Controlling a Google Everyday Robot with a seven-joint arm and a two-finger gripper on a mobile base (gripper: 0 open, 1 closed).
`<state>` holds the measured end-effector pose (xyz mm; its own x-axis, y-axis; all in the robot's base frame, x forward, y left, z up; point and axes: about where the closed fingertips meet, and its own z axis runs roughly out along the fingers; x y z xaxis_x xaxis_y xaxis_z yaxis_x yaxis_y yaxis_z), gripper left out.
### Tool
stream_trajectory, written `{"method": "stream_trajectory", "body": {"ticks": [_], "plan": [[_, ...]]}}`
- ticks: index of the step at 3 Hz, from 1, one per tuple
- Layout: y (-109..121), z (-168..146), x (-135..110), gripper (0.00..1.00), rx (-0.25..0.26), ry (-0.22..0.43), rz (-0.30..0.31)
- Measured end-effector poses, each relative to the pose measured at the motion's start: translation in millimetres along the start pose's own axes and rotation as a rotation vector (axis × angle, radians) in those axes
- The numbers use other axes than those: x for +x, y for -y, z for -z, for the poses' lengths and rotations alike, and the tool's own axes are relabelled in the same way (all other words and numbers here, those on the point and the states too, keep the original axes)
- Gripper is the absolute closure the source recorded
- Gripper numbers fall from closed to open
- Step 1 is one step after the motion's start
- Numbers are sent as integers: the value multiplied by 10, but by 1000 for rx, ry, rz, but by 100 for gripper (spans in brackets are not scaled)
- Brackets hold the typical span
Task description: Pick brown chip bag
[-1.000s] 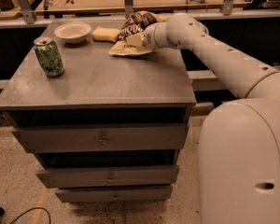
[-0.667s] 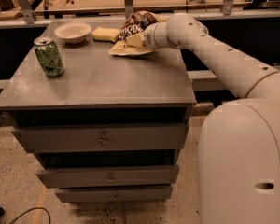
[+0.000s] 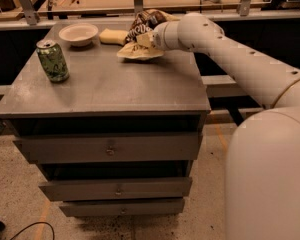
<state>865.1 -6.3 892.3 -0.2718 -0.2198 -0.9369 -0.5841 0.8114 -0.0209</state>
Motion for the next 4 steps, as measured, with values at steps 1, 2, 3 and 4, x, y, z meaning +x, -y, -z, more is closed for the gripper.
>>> {"method": "stream_trajectory", "body": {"ticks": [1, 2, 3, 4], "plan": [[-232, 223, -306, 100, 18, 81, 23], [-270, 235, -339, 100, 2, 90, 24], [-447, 563, -659, 100, -59, 127, 64], [-817, 924, -968, 100, -123, 136, 124]]}}
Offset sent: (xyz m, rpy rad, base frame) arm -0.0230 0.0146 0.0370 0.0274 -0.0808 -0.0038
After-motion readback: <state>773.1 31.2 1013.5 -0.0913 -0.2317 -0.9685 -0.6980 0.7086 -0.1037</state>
